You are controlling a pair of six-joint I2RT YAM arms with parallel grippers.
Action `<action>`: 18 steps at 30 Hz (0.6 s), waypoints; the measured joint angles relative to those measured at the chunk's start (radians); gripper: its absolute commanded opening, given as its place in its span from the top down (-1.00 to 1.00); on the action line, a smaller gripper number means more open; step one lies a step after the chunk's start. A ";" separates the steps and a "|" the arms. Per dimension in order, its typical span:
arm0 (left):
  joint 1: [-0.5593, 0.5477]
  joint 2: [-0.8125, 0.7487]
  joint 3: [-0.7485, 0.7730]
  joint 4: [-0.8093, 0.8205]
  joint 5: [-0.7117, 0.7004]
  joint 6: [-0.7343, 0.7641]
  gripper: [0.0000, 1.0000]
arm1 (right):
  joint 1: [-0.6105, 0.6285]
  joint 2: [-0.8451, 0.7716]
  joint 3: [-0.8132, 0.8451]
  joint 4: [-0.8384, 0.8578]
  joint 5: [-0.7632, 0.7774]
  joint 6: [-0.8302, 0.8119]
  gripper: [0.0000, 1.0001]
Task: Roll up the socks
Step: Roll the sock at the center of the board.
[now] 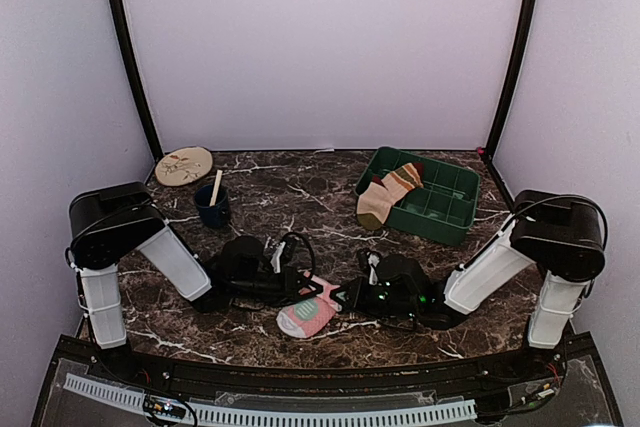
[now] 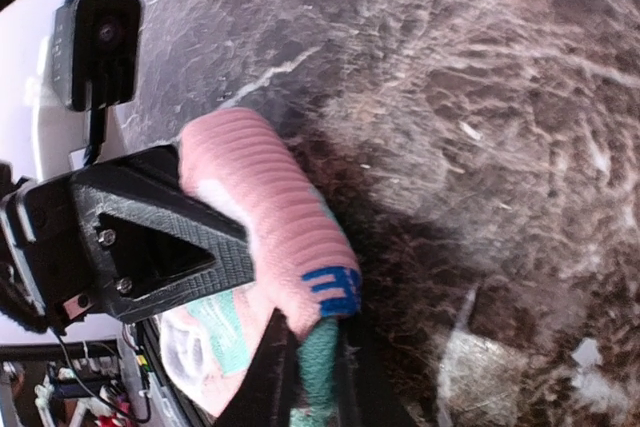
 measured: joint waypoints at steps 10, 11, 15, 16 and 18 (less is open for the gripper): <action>0.002 -0.039 0.036 -0.137 0.019 -0.029 0.61 | 0.000 -0.026 0.009 -0.058 0.014 -0.115 1.00; 0.002 -0.052 0.045 -0.174 0.022 -0.025 0.55 | 0.000 -0.032 0.011 -0.071 0.018 -0.132 1.00; 0.011 -0.127 0.065 -0.348 0.024 -0.037 0.45 | 0.000 -0.048 0.020 -0.108 0.033 -0.198 1.00; 0.016 -0.151 0.065 -0.393 0.026 -0.043 0.43 | 0.000 -0.053 0.022 -0.117 0.040 -0.217 1.00; 0.031 -0.198 0.065 -0.472 0.029 -0.063 0.41 | 0.001 -0.057 0.029 -0.137 0.054 -0.257 1.00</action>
